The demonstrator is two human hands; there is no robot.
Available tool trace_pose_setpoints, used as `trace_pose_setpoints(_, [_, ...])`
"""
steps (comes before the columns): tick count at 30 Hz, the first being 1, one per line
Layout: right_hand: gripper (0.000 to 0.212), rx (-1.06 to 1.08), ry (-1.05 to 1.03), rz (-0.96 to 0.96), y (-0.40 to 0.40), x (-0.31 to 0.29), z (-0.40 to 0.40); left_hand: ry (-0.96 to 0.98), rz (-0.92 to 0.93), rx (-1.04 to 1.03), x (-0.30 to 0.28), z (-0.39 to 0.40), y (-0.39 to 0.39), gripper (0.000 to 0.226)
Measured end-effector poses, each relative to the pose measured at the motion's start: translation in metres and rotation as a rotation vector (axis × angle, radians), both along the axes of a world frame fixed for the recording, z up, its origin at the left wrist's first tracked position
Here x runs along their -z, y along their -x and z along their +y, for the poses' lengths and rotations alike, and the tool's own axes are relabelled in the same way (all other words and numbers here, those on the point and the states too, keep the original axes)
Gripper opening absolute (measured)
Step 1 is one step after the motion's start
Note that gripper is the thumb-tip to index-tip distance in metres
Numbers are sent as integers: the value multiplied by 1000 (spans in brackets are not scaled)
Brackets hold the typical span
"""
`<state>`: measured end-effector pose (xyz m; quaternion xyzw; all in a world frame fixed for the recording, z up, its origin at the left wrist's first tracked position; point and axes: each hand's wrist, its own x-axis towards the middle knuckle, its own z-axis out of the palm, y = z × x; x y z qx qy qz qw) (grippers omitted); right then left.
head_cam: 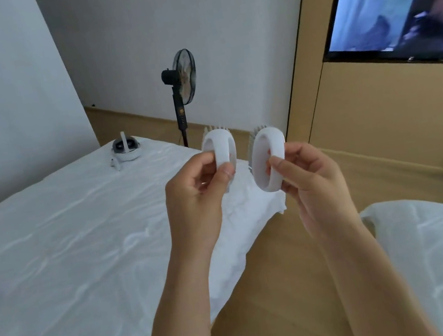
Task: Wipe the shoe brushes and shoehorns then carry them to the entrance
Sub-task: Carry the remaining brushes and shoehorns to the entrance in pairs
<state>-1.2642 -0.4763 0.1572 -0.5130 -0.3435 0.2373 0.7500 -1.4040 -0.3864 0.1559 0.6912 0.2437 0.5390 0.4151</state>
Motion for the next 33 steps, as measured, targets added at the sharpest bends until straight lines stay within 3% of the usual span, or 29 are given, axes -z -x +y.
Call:
trace_pose_setpoints(21, [13,29,-50,30,-240,15,-70,118,-26,164,5,-68,-260,5])
trace_pose_setpoints(25, [19,88,-52,54,-277,22,-74,138,1,187,9,-62,-301,6])
trace_pose_setpoints(33, [10,235,3,65,-352,38,-49,193,36,282,28,-21,-386,10])
